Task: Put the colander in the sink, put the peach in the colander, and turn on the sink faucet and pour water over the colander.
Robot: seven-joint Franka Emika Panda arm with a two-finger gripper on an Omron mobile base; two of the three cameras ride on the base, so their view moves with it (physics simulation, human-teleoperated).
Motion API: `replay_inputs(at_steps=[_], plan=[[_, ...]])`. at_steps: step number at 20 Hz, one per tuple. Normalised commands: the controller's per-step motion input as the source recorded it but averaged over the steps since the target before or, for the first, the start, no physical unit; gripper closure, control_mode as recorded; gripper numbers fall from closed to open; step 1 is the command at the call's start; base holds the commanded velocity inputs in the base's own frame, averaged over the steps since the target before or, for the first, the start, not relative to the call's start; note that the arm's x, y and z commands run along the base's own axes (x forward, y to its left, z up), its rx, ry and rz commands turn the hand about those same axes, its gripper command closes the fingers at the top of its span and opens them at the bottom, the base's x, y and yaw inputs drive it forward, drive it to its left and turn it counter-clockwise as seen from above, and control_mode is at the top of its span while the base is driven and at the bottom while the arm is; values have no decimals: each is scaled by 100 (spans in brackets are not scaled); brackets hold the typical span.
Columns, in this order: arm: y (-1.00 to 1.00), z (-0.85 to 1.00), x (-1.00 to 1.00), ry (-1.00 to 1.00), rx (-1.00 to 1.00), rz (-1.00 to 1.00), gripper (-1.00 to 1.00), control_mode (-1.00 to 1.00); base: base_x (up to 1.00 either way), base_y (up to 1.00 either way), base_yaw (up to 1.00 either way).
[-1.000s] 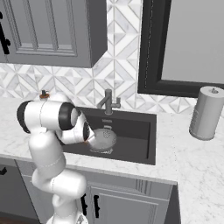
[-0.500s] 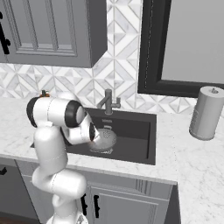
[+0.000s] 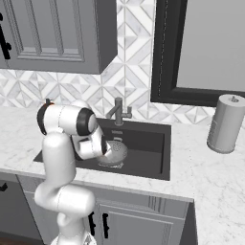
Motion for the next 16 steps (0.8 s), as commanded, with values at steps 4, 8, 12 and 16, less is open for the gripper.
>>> replay_inputs(at_steps=[4, 8, 12, 16], plan=[[0, -23, 12, 0, 0, 0, 100, -100, 0, 0, 0], [0, -27, 9, 0, 0, 0, 100, -100, 0, 0, 0], [0, -23, 8, 0, 0, 0, 100, -100, 0, 0, 0], [0, -9, 4, 0, 0, 0, -100, -100, 0, 0, 0]])
